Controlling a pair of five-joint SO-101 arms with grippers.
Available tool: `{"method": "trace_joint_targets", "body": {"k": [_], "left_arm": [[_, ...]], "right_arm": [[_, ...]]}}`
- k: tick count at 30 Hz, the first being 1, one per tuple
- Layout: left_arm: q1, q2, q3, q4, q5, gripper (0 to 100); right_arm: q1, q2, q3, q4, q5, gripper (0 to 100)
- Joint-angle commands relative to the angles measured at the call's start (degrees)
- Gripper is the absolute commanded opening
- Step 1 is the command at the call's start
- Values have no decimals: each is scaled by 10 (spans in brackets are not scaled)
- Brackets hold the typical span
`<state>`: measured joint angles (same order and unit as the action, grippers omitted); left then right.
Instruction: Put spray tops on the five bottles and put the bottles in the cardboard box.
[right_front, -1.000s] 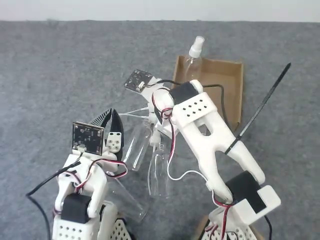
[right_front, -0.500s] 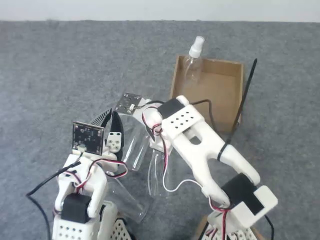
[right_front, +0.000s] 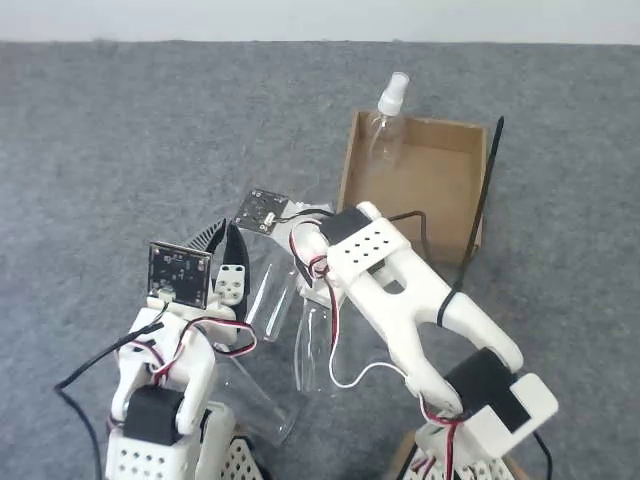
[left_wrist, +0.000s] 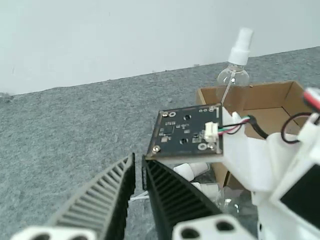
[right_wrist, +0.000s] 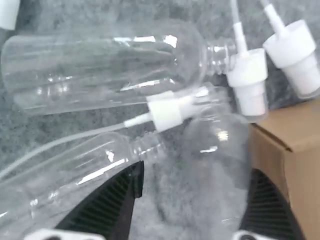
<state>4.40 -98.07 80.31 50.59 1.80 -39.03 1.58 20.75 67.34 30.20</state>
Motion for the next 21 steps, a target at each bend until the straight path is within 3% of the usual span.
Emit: {"method": "trace_joint_targets", "body": {"k": [1,10,21], "left_arm": [[-4,-8,-5,-14,-3,12],[-4,-8,-5,-14,-3,12],[-4,-4,-6,-14,-1,12]], "right_arm": [[-1,-3,5,-3,6,217],[65,-5,21,-1,-79,161],[165,-9,22,28,-107,166]]}}
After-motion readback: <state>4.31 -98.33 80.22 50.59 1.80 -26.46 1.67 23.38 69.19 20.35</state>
